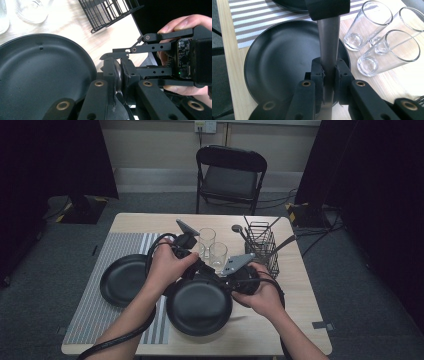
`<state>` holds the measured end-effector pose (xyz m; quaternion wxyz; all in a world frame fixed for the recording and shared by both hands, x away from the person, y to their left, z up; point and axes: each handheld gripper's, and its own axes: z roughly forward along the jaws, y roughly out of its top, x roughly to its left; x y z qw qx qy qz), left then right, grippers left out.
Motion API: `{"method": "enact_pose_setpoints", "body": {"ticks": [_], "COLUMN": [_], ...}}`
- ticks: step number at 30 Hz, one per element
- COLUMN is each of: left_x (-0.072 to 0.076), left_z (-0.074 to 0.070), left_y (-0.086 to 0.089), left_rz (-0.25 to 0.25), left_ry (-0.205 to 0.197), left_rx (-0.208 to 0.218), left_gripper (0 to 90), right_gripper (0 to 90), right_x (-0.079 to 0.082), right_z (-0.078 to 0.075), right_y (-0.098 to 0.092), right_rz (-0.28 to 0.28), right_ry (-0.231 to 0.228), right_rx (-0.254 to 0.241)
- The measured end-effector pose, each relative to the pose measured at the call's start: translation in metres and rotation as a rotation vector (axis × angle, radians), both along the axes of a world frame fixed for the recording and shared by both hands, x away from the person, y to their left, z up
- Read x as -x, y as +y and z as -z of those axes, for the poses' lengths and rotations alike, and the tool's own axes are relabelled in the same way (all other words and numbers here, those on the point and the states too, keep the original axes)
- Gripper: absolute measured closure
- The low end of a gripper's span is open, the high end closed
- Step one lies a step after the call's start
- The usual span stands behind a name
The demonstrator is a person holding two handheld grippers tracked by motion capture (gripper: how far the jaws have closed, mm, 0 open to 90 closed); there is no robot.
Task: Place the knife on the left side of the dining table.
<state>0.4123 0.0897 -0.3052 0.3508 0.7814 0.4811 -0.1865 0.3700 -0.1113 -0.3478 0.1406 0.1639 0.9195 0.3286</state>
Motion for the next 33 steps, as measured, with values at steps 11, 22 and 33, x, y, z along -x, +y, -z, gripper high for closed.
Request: {"method": "enact_pose_setpoints", "body": {"ticks": [11,22,33], "left_x": [-0.001,-0.001,-0.004], "left_z": [-0.005,-0.015,-0.026], "left_y": [0.001,0.006,0.021], "left_rz": [0.009,0.014,-0.015], "left_ry": [0.012,0.028,0.021], "left_rx": [-0.005,0.012,0.004], "left_gripper": [83.6,83.7,83.7], "right_gripper": [80.0,74.3,57.7], "right_x": [0.001,0.005,0.005], "right_z": [-0.002,-0.003,0.003], "right_y": [-0.002,-0.008,-0.023], "right_rz": [-0.007,0.006,0.021], "right_ry": [0.006,-0.009,0.028], "right_rx": [-0.034,-0.117,-0.177]}}
